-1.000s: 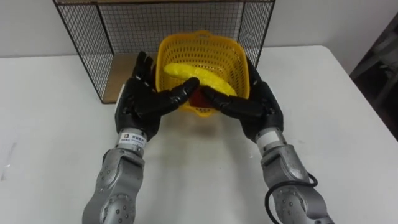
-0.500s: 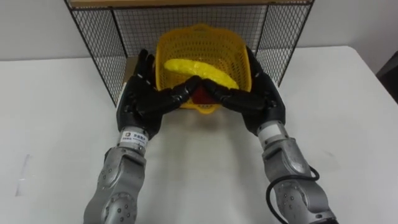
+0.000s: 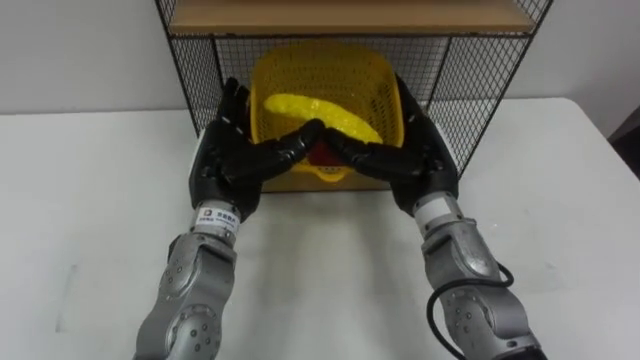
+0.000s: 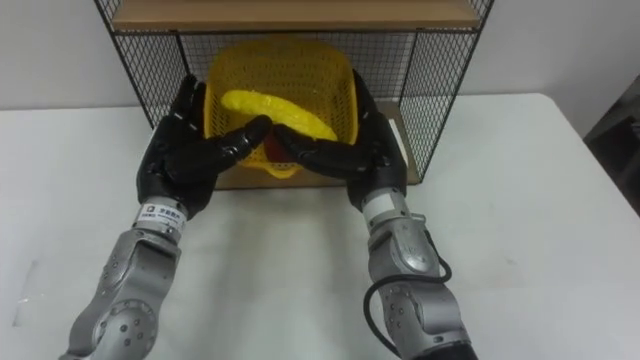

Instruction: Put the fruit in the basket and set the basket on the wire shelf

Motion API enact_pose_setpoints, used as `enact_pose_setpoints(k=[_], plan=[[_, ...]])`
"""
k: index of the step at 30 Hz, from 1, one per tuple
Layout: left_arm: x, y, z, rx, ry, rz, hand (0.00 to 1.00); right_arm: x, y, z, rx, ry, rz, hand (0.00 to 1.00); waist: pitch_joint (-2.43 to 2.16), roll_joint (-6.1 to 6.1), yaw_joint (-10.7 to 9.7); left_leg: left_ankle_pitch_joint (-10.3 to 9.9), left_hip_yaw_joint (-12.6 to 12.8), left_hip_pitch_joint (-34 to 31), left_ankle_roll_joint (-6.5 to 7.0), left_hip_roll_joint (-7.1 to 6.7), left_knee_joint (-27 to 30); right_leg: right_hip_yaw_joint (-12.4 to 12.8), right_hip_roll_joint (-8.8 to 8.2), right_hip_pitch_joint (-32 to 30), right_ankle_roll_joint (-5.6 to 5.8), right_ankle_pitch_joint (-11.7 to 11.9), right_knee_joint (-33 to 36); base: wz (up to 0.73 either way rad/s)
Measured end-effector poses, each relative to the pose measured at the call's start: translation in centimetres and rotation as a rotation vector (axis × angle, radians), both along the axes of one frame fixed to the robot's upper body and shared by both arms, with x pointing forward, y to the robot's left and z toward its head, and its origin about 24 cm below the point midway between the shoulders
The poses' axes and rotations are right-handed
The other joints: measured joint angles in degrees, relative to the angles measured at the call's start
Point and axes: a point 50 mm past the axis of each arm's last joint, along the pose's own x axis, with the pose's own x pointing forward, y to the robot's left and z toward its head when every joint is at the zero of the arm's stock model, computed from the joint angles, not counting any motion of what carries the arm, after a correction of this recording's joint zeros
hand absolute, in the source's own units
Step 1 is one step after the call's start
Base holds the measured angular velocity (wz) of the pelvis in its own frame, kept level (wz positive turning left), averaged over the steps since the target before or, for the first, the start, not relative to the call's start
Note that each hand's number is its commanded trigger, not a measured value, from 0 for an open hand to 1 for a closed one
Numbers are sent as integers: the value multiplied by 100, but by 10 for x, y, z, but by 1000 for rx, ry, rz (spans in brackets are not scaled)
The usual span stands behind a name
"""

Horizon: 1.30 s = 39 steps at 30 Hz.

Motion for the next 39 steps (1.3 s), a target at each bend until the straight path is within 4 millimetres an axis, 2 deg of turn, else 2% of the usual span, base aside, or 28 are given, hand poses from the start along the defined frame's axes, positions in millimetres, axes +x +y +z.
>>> enact_pose_setpoints(k=[3, 8, 14, 19, 22, 25, 29, 39], plan=[[1, 0, 1, -4, -1, -1, 0, 2, 0, 3, 0, -6, -7, 0, -17, -11, -1, 24, 6, 96, -37, 33, -44, -4, 36, 83, -27, 34, -106, -5], [2, -1, 0, 5, 11, -10, 0, 5, 0, 6, -2, -14, -17, 0, -9, -16, 1, 62, 46, 92, -44, 99, -63, 4, 116, 111, -63, 77, -240, -3], [16, -4, 4, 28, 13, -27, 0, 6, -2, 5, -12, 2, -42, 0, 74, -37, 14, 137, 60, 131, -68, 107, -225, 8, 141, 175, -72, 151, -398, -1], [18, -5, 0, 39, 49, -35, 0, 8, -2, 4, -19, 31, -52, 0, 92, -72, 3, 146, 57, 126, -100, 133, -271, 10, 190, 202, -19, 205, -581, 0], [23, -3, -4, 47, 85, -31, 0, 15, -2, 4, -36, 52, -54, 0, 111, -105, -8, 151, 48, 129, -105, 141, -279, -2, 200, 261, -37, 237, -625, 1], [34, -5, -3, 88, 119, -40, 0, 25, -2, 6, -61, 80, -50, 0, 109, -127, 16, 175, 29, 76, -93, 170, -279, -26, 242, 299, -86, 352, -791, 2], [41, -7, -3, 105, 148, -39, 0, 29, -3, 3, -78, 110, -49, 0, 108, -125, 9, 179, 6, 80, -91, 171, -276, -37, 243, 333, -93, 371, -788, 3], [45, -8, -22, 111, 330, -31, 0, 44, -5, -13, -129, 275, -33, 0, 49, 10, 11, 205, 8, 109, -98, 174, -289, -22, 229, 342, -113, 405, -775, 0]])
